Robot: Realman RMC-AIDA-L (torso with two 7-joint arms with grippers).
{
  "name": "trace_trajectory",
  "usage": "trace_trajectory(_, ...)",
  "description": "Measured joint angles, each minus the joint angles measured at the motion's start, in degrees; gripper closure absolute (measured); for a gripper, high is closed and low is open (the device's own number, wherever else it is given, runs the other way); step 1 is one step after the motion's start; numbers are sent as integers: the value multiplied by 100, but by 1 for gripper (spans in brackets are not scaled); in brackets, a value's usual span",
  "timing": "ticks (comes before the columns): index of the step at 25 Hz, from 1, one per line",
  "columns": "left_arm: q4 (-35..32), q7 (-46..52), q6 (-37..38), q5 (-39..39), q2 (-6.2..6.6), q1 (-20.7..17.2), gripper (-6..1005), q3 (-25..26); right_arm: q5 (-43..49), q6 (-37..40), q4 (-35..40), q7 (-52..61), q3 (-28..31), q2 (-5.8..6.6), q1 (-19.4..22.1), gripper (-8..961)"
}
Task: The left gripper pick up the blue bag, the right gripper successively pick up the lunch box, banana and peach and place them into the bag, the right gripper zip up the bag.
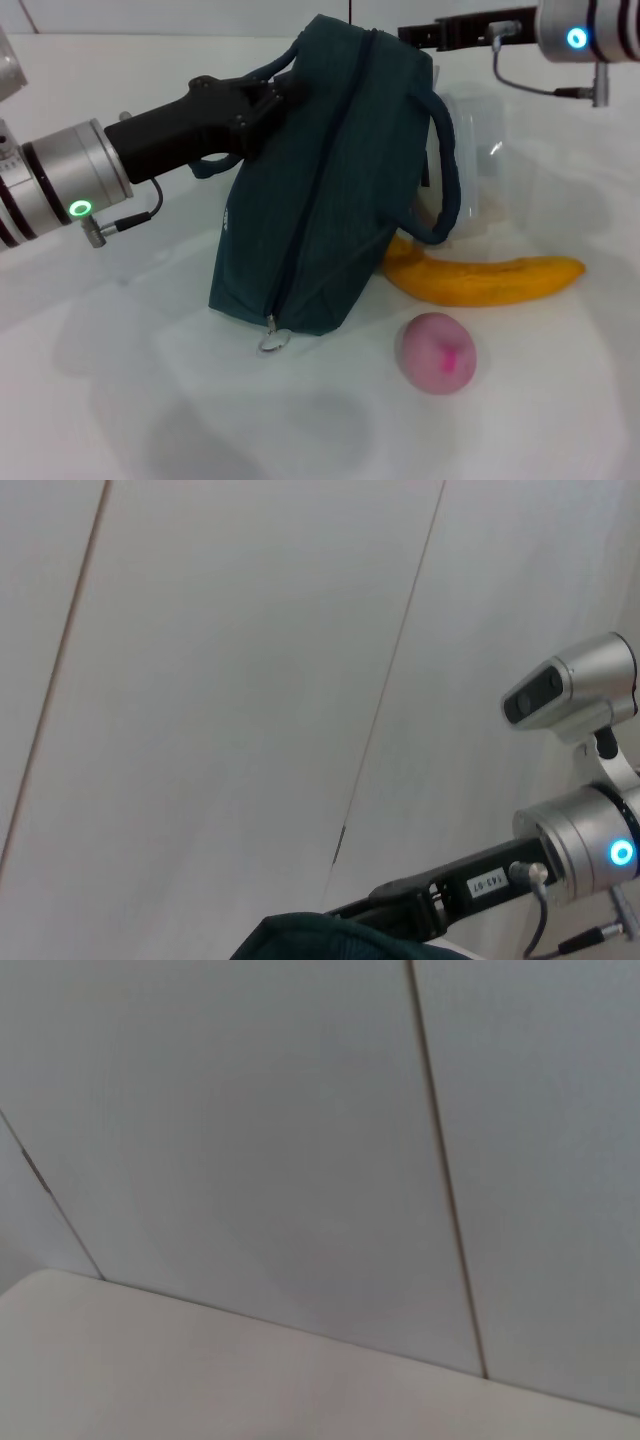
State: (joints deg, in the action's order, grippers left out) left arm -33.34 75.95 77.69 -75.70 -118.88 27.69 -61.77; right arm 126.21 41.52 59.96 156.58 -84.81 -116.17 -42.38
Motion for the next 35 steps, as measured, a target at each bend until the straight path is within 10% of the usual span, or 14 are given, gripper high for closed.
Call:
trace_trajectory(10, -5, -3, 0, -53, -3, -3, 959, 8, -764, -995, -200, 13, -999, -2, 359, 253)
trace_trajectory(35, -19, -109, -14, -50, 61, -24, 959, 17, -986, -1415, 172, -53, -1322, 28, 550, 255)
